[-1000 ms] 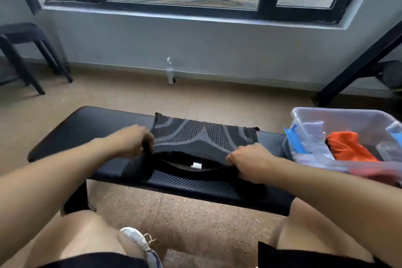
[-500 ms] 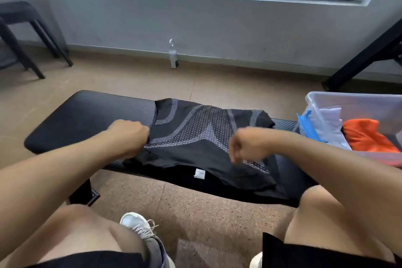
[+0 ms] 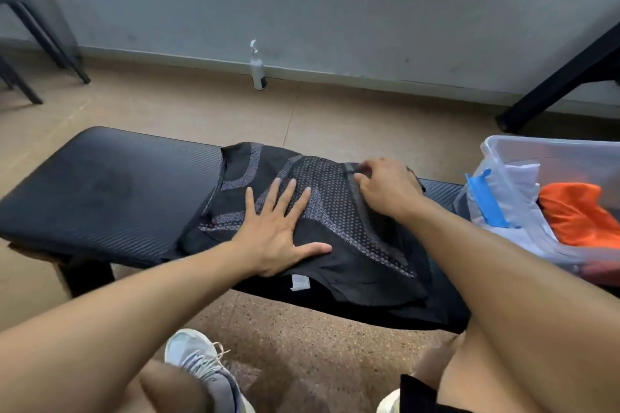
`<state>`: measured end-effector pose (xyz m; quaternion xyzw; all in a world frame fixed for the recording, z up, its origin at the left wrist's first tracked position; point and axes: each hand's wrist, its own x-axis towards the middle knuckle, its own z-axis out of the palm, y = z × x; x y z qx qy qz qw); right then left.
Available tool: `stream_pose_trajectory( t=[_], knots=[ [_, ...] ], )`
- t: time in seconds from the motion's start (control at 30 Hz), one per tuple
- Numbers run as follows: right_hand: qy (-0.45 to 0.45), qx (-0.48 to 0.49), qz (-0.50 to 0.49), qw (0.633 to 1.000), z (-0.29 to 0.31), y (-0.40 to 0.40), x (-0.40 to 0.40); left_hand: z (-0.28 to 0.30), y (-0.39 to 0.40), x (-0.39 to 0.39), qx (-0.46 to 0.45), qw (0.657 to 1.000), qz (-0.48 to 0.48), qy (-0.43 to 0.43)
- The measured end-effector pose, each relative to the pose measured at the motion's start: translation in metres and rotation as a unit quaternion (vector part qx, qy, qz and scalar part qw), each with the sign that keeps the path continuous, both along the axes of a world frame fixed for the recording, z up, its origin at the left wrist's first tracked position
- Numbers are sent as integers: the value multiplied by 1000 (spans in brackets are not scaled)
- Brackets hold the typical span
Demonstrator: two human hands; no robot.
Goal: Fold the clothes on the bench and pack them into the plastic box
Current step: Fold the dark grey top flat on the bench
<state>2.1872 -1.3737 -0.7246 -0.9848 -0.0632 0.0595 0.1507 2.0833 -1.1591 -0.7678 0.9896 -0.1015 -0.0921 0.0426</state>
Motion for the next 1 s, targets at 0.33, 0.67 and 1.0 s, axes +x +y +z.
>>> stream_pose_trajectory(
  t=[0.33, 0.67, 1.0],
  knots=[
    [33, 61, -217, 974, -26, -29, 31, 21, -81, -27, -31, 940, -324, -104],
    [-27, 406, -229, 884, -9, -28, 24, -19, -116, -53, -21, 948, -298, -108],
    [49, 380, -174, 907, 2, -25, 7, 70, -22, -23, -538, 817, 142, 154]
  ],
)
